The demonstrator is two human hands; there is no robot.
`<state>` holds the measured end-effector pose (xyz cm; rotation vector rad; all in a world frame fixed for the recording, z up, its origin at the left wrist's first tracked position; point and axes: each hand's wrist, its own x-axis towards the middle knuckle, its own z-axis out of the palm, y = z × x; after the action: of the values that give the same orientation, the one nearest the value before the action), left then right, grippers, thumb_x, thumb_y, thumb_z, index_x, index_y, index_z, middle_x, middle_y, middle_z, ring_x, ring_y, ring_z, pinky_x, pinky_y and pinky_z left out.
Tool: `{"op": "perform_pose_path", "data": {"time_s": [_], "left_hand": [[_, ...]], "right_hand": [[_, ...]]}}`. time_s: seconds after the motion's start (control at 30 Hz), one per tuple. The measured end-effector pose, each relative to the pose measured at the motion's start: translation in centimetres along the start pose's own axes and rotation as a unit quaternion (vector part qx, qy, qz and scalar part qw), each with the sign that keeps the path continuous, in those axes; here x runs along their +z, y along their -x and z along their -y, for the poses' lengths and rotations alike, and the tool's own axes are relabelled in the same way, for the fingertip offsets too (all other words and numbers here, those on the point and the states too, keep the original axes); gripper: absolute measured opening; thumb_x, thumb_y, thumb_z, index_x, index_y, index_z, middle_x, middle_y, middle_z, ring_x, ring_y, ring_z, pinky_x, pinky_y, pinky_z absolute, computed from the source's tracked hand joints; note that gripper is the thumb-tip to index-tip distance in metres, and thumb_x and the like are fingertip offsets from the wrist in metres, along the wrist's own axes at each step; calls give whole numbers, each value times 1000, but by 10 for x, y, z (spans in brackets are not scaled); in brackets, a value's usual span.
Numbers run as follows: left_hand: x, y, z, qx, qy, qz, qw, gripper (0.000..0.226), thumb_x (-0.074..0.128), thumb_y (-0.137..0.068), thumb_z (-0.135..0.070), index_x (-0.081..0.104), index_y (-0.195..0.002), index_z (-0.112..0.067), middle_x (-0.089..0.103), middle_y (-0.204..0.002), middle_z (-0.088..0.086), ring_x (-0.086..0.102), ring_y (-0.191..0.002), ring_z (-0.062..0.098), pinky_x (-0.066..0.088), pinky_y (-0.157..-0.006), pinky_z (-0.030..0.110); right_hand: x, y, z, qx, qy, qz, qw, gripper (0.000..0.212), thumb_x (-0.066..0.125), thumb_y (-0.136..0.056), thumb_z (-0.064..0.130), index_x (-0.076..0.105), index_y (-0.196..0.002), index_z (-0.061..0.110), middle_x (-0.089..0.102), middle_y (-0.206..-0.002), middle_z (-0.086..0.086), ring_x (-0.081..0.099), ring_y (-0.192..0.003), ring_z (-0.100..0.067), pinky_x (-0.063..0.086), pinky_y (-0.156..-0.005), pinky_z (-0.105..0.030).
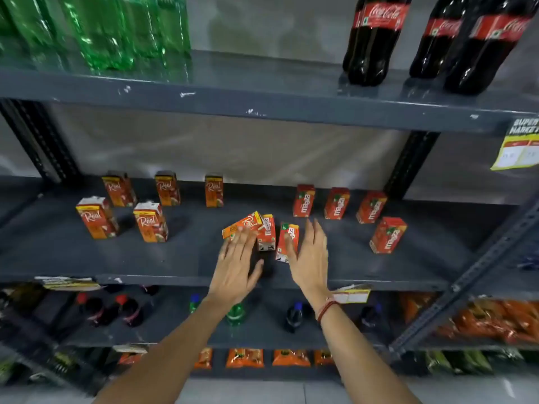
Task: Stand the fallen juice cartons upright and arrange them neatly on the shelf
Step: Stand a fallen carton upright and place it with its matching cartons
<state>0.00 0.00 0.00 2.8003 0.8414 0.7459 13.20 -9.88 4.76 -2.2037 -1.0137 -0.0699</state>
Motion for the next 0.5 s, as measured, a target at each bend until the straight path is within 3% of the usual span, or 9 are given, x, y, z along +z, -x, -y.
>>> {"op": "perform_pose_path", "data": {"time_s": [0.07,0.17,0.3,0.37,0.5], "left_hand": [[10,2,0,-7,20,46,999,55,32,-92,-40,52,-130,-5,54,-133,12,50,-123,27,43,-95,41],[27,4,-4,-13,11,89,996,50,33,-90,-38,66,-113,-8,65,-117,9,62,-106,25,49,-85,37],[41,0,-5,-21,21,69,997,47,36,-90,-34,65,-114,-7,65,-118,9,59,-111,25,45,-93,39],[48,5,-5,-16,23,56,998,46,36,-92,-31,63,-119,-6,62,-123,9,56,-116,24,41,-98,38],[55,8,-3,-9,21,49,999,46,35,-94,-30,60,-123,-5,59,-128,10,53,-121,23,36,-102,36]], "right_hand": [[5,-7,-7,106,-13,78,991,73,42,-90,54,30,-139,1,35,-144,-21,31,-134,-35,36,-104,-48],[14,-20,-18,188,-26,167,968,72,50,-85,57,45,-126,-2,46,-132,-21,37,-127,-37,35,-101,-46],[21,-37,-12,231,-84,189,951,56,70,-71,53,66,-100,6,64,-113,-17,58,-110,-34,50,-90,-43],[24,-43,-10,264,-125,200,935,45,76,-68,44,68,-93,7,68,-110,-15,64,-102,-32,55,-86,-44],[27,-49,-10,297,-152,221,916,37,80,-66,37,62,-86,13,63,-120,-13,59,-111,-30,52,-93,-45]]}}
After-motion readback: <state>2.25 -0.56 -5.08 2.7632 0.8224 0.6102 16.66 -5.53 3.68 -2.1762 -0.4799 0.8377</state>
